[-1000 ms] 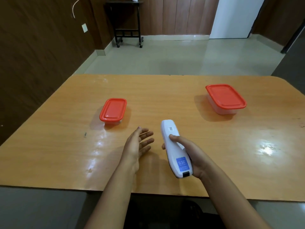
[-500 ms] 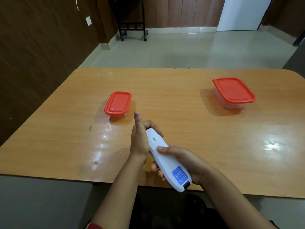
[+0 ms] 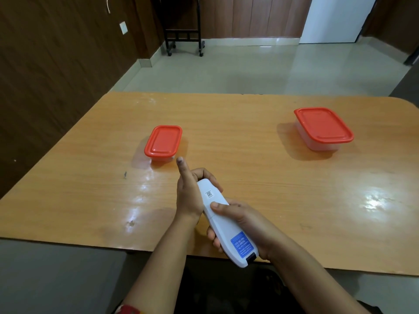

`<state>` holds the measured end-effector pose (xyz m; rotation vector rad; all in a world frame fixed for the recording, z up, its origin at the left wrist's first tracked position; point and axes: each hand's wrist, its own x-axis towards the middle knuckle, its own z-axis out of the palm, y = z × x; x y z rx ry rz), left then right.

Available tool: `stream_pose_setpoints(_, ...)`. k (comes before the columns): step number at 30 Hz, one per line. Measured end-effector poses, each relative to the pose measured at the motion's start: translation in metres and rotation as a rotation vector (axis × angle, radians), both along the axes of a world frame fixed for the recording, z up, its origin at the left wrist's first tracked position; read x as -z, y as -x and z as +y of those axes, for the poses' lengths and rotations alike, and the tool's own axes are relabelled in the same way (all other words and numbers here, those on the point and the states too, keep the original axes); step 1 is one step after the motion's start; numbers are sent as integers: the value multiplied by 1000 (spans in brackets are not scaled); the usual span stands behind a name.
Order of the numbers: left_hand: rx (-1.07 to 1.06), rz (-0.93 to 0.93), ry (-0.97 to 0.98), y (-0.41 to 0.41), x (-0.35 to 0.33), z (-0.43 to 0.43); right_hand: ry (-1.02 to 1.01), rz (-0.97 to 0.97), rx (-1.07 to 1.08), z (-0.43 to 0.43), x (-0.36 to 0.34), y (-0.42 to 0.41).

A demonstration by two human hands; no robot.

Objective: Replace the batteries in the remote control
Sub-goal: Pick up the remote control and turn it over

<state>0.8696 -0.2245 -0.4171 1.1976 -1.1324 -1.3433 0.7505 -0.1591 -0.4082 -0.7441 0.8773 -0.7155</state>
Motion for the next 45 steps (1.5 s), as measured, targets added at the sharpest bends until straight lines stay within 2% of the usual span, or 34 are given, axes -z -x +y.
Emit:
stream_pose_setpoints(10,76,-31,-29,3,-5,-3,18,75,3,-1,0,8)
stream_pose_setpoints(14,79,-16,-130,6,-7,-5,51,202,163,-6,-2,13)
stream_pose_setpoints(17,181,-40,-249,6,-7,-2,144,265,348,-13,3,18)
stream_pose_setpoints(21,318,-129,-328,-1,-9,-1,135,99,591,-20,8,24)
stream_pose_setpoints(23,302,-174,-333,-3,-9,0,91,2,676,-22,9,28)
stream_pose_setpoints(25,237,-170,-312,-5,-8,-2,71,-12,693,-22,9,32)
stream_pose_setpoints(31,-76,46,-341,-14,-7,-10,175,356,517,-18,3,44)
stream_pose_setpoints(34,-145,263,-429,-13,-7,-12,234,429,454,-15,5,36)
stream_pose_setpoints(37,-109,446,-441,-5,-6,-8,276,482,389,-13,9,28)
stream_pose_setpoints(39,21,438,-406,2,-3,-3,351,565,367,-13,12,24)
stream_pose_setpoints(42,146,361,-417,9,0,2,550,964,321,-12,17,23)
stream_pose_setpoints(44,127,342,-420,10,1,3,657,1261,260,-11,18,24)
stream_pose_setpoints(45,105,310,-402,10,2,2,681,1334,255,-11,18,24)
